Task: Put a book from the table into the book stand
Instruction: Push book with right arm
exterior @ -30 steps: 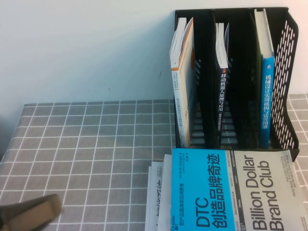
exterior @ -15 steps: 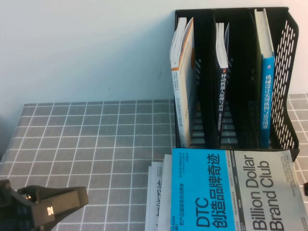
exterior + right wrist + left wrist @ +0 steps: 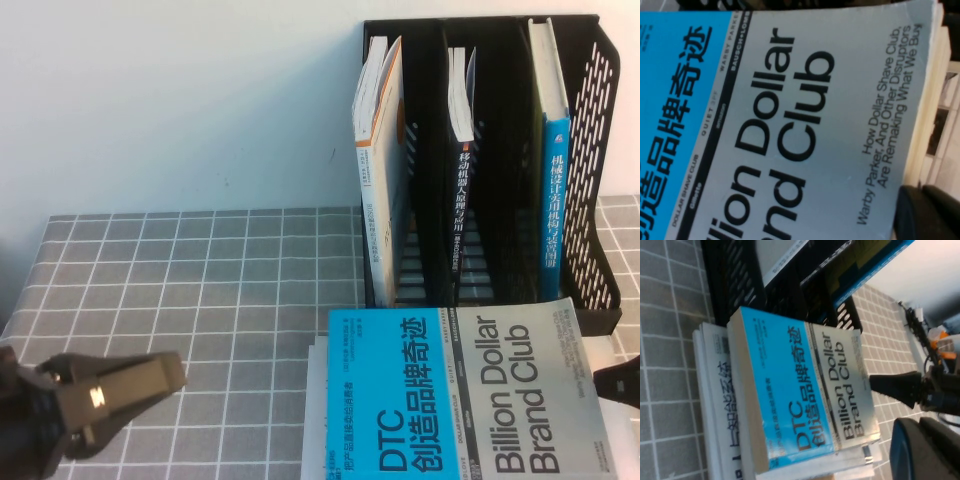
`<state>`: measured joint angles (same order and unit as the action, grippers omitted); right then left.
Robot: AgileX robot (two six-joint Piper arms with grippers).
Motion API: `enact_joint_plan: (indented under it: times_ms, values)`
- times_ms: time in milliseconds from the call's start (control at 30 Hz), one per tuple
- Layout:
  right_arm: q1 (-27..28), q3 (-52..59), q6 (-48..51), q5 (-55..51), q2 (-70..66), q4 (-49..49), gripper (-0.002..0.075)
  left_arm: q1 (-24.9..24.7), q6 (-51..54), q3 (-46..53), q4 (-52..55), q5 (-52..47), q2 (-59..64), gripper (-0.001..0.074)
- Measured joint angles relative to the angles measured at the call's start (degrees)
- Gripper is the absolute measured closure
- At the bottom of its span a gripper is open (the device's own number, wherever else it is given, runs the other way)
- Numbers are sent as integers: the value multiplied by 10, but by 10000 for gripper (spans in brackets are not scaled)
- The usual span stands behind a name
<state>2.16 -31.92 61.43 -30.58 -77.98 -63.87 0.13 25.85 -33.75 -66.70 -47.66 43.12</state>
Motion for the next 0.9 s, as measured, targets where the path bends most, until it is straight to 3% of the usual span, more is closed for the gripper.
enact_joint_plan:
  times_ms: [267, 367, 533, 633, 900]
  values:
    - [0, 0, 7, -8, 0, -8, 731, 0, 152, 0, -171, -51, 93, 710]
    - [0, 0, 12, -9, 0, -25, 731, 0, 189, 0, -220, -101, 153, 612]
    - [0, 0, 14, -9, 0, -45, 731, 0, 247, 0, -252, -172, 247, 307]
    - [0, 0, 14, -8, 0, -48, 731, 0, 264, 0, -253, -181, 288, 188]
    - [0, -1, 16, 10, 0, -25, 731, 0, 289, 0, -252, -151, 368, 143]
